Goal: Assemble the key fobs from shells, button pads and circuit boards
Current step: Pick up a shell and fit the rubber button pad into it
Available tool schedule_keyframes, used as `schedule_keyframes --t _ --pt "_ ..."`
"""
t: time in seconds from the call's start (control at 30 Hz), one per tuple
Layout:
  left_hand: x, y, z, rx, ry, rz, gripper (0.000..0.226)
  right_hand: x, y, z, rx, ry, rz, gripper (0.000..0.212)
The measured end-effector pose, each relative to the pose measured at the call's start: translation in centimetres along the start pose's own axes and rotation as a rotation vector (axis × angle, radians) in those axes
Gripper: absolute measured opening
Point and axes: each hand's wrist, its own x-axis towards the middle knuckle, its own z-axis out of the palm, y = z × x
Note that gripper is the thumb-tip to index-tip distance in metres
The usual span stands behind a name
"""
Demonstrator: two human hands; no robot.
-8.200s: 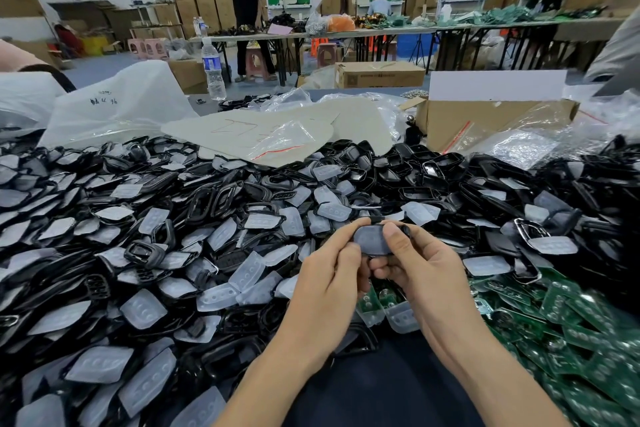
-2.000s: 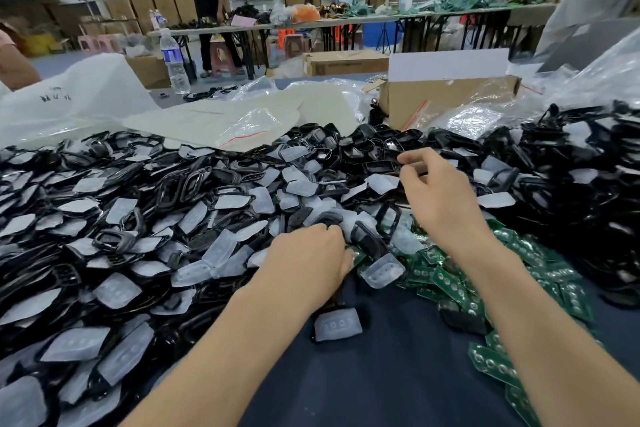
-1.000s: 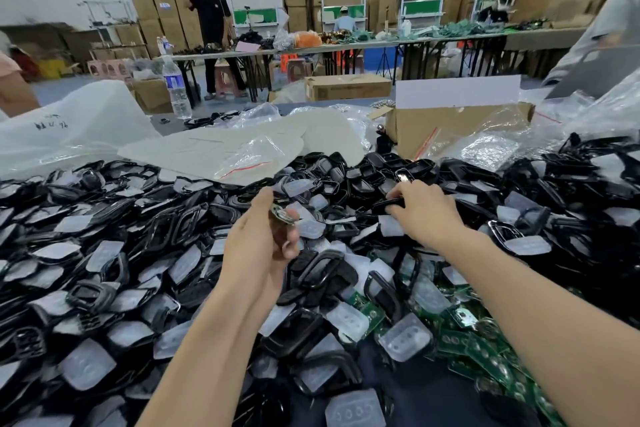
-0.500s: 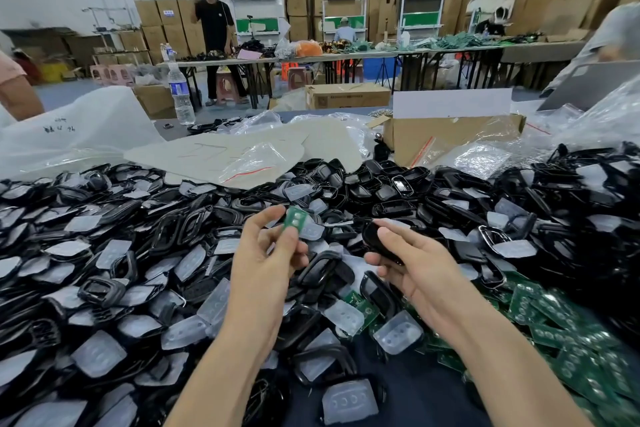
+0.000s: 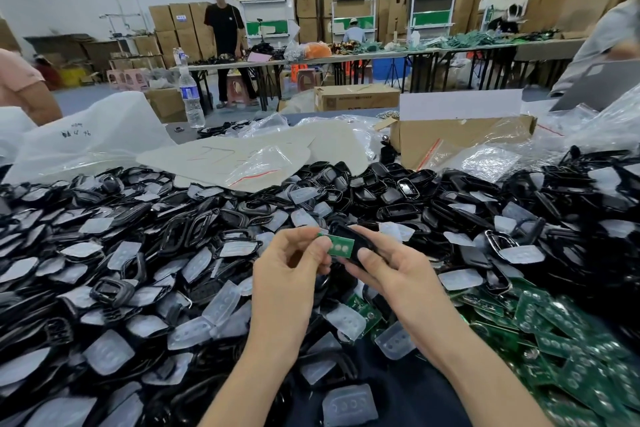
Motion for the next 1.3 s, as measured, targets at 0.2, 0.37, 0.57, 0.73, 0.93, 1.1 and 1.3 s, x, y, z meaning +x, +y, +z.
schedule_keyframes --t 0.2,0.37,0.57,0.73,0.93,1.1,1.3 --pt "-0.1 -0.4 -0.1 0.026 0.001 0.007 0.006 0.1 0.5 0.4 -0.062 -0.012 -0.055 0.034" --pt "0.0 -0.7 0.1 0.033 0.001 0.002 0.008 0.3 1.0 0.4 -0.11 -0.01 -0.064 0.035" --pt "0.1 -0.7 -0.2 0.034 -0.012 -0.023 0.007 0.3 1.2 0.2 -0.182 -0.034 -0.099 0.036" --pt "0.1 -0.7 -0.2 0.04 -0.013 -0.024 0.009 0.4 1.4 0.1 -0.185 -0.034 -0.093 0.036" --pt "-0.1 -0.9 0.0 0.078 0.0 0.0 0.01 0.2 1.3 0.3 -0.219 -0.048 -0.106 0.037" --pt "-0.2 -1.1 0.2 0.218 0.055 0.075 0.01 0.0 1.1 0.5 -0.225 -0.04 -0.135 0.035" --pt "-0.3 -1.2 0.2 0.253 0.059 0.099 0.01 -0.2 0.9 0.7 -0.22 -0.063 -0.14 0.037"
